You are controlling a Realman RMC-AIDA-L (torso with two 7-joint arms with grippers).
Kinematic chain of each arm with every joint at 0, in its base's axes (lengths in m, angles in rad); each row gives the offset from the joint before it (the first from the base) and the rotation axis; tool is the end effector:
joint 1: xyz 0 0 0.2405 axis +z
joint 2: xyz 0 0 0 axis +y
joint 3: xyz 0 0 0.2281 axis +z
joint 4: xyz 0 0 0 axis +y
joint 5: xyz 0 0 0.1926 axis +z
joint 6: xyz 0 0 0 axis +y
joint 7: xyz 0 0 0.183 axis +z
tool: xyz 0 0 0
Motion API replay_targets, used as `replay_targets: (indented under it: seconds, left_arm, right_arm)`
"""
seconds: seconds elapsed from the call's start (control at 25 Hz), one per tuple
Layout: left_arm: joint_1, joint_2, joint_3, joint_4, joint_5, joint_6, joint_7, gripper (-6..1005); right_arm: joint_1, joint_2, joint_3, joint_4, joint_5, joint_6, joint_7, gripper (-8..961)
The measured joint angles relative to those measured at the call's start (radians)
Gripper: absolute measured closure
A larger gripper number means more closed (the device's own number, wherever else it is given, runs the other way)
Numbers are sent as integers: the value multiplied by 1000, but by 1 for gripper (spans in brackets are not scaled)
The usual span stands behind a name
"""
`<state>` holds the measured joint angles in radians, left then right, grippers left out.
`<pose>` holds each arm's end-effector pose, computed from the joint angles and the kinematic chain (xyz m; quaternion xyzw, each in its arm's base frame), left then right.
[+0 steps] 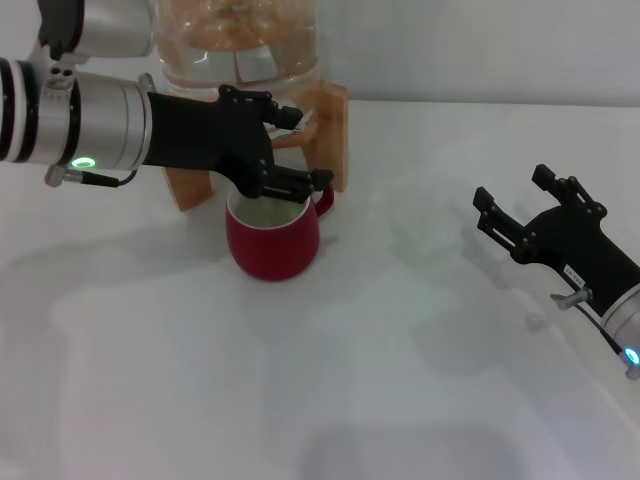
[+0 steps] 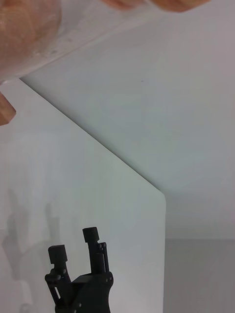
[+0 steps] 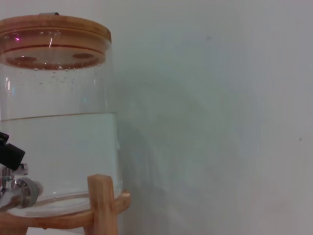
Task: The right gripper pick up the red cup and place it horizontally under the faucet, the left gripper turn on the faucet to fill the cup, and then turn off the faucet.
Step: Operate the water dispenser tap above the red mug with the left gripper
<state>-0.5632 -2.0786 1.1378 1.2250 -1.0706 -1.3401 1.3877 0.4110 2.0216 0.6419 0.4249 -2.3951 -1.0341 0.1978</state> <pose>-0.1335 0.3675 -0.0019 -0.9742 -0.0695 -0.0889 0.1952 0.2307 0.3396 -0.0551 -0.7879 0.2235 0.3334 0.4670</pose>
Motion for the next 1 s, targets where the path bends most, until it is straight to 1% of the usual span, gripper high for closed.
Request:
replay_targets:
  seconds: [1.0]
  left_arm:
    - [-1, 0, 0, 1, 0, 22, 5, 151]
  right_arm:
    - [-4, 0, -2, 3, 1, -10, 2, 113]
